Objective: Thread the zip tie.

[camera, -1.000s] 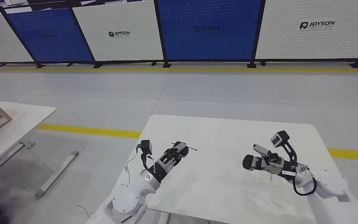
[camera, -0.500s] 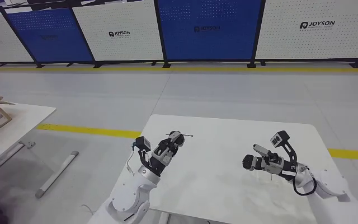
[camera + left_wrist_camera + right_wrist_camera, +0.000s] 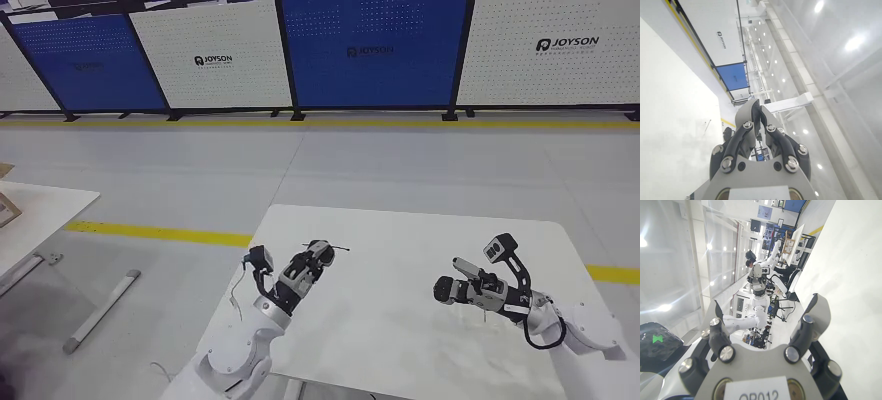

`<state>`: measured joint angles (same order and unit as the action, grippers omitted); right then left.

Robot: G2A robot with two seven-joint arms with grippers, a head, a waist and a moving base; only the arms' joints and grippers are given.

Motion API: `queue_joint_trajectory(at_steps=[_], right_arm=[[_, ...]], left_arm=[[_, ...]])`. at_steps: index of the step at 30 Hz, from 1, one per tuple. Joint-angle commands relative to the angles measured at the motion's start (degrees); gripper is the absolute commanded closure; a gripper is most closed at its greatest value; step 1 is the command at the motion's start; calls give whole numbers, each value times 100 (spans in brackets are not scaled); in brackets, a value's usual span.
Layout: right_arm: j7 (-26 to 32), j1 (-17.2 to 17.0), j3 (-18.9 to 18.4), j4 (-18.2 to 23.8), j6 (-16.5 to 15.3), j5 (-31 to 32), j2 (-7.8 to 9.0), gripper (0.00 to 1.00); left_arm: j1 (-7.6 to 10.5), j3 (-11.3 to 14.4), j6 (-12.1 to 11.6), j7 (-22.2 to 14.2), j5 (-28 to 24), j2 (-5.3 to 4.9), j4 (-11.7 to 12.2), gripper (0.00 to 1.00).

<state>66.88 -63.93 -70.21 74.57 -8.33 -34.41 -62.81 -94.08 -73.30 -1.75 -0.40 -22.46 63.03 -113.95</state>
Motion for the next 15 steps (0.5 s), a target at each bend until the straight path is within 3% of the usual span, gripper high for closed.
queue_joint_trajectory(at_steps=[1,9,11,15], right_arm=[[0,0,0,0,0,0,0,0],[0,0,0,0,0,0,0,0],[0,0,0,0,0,0,0,0],[0,0,0,0,0,0,0,0]], left_arm=[[71,111,120,33,279,11,118,100],[272,478,283,44,1126,54,574,100],[252,522,214,-18,869,74,557,100],[252,522,214,-18,869,74,557,100]])
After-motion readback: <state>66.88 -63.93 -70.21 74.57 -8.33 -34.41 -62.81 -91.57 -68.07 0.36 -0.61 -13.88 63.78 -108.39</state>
